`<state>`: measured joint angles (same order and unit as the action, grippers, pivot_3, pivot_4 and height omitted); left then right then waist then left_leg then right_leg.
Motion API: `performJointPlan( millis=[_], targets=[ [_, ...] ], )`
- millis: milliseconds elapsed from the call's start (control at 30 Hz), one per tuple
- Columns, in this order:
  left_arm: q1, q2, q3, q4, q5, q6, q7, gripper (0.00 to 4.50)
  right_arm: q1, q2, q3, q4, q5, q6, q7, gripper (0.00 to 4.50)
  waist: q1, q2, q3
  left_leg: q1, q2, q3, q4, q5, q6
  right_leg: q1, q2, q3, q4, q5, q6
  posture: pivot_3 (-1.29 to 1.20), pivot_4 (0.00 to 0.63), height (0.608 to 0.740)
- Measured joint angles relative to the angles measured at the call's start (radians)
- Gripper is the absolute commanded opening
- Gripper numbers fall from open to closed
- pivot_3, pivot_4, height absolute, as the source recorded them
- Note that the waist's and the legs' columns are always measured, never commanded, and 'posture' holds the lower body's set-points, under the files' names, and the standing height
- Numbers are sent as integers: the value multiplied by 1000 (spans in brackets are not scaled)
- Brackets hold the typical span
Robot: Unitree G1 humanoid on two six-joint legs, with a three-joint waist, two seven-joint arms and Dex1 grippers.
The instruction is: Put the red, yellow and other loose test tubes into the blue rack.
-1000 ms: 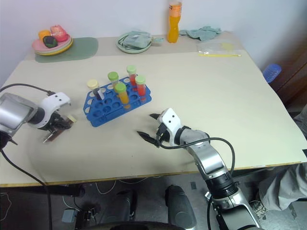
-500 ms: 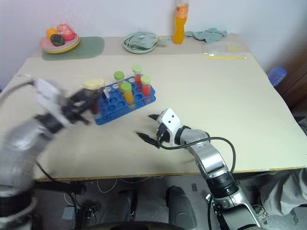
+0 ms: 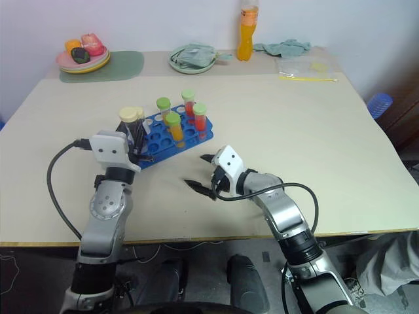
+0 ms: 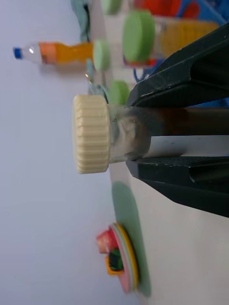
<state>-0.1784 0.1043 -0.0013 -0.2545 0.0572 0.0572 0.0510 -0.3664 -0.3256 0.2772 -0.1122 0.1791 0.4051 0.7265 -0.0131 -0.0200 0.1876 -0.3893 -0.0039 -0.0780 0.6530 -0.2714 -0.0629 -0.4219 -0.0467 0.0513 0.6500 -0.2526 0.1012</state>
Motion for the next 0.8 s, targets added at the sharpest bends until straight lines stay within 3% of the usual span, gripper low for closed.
performJointPlan(
  millis=[600, 800],
  targets=[
    [-13, -55, -3, 79, -46, -8, -49, 974, 4, 1, -4, -2, 0, 1, -17, 4500, -2, 0, 0, 0, 0, 0, 0, 0, 0, 0, 0, 0, 0, 0, 0, 0, 150, 740],
    [4, -52, -3, 87, -45, -26, -47, 3728, 4, 2, -4, -2, 0, 1, -17, 4500, -1, 0, 0, 0, 0, 0, 0, 0, 0, 0, 0, 0, 0, 0, 0, 0, 150, 740]
  ],
)
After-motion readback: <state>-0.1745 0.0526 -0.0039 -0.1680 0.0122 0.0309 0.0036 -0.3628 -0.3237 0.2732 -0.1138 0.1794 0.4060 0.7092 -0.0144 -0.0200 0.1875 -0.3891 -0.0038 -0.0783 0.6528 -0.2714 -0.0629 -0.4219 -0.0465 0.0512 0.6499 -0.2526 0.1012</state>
